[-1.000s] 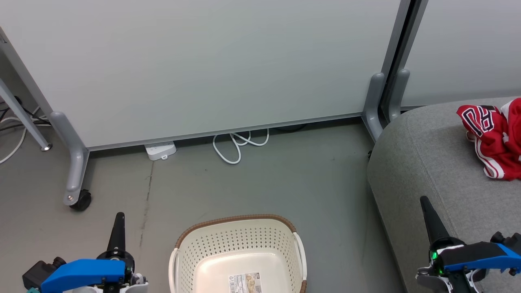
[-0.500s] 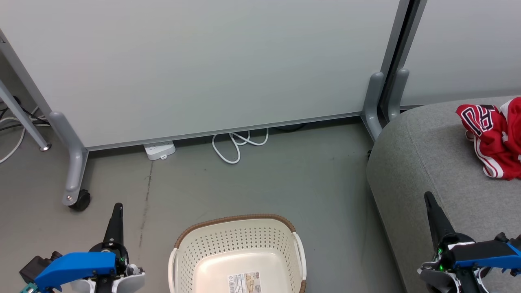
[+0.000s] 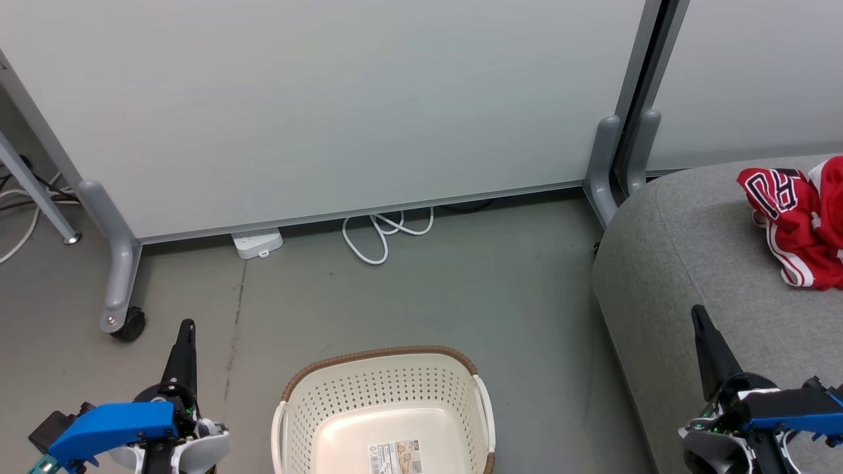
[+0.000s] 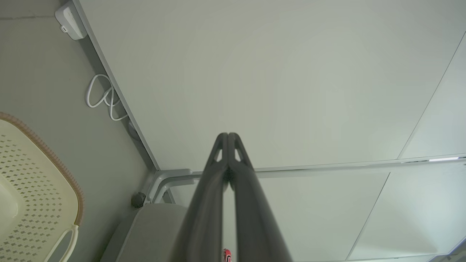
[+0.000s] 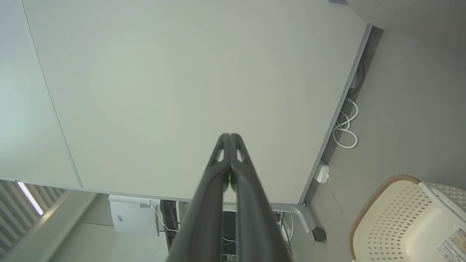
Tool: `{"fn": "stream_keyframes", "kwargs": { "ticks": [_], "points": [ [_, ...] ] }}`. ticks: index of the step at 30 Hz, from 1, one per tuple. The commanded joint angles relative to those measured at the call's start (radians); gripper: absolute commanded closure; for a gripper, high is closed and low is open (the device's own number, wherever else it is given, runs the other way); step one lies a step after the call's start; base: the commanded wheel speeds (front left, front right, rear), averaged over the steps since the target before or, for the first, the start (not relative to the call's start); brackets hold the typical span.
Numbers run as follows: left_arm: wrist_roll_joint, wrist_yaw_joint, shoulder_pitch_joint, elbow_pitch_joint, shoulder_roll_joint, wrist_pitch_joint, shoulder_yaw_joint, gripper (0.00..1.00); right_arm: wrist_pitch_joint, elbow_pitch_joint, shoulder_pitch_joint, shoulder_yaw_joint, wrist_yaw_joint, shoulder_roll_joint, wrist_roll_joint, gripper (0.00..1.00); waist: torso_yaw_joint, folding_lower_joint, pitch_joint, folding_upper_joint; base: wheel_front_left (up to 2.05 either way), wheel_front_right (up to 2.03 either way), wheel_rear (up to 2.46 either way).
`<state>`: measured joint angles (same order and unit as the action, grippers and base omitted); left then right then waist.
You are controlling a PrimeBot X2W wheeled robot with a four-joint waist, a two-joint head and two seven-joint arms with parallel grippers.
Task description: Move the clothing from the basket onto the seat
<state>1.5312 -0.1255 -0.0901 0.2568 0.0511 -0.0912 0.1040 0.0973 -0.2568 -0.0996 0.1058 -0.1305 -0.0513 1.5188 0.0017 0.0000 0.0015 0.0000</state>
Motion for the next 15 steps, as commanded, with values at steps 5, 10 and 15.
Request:
{"fn": "stream_keyframes", "kwargs": {
  "ticks": [5,10,15],
  "points": [
    [0.040,-0.009,-0.021,-0.009,-0.001,-0.015,0.008,1.00,0.011,0.010,-0.015,0.006,0.000,0.002,0.048,1.00,-0.001,0.0000,0.000,0.0000,0.00,0.00,0.00],
    [0.070,-0.009,-0.025,-0.013,-0.001,-0.023,0.012,1.00,0.016,0.013,-0.017,0.009,0.000,0.002,0.081,1.00,-0.001,0.0000,0.001,0.0000,0.00,0.00,0.00],
    [0.082,-0.009,-0.026,-0.013,-0.001,-0.028,0.014,1.00,0.020,0.014,-0.017,0.011,0.000,0.002,0.095,1.00,-0.002,0.0000,0.001,0.0000,0.00,0.00,0.00]
  ]
}}
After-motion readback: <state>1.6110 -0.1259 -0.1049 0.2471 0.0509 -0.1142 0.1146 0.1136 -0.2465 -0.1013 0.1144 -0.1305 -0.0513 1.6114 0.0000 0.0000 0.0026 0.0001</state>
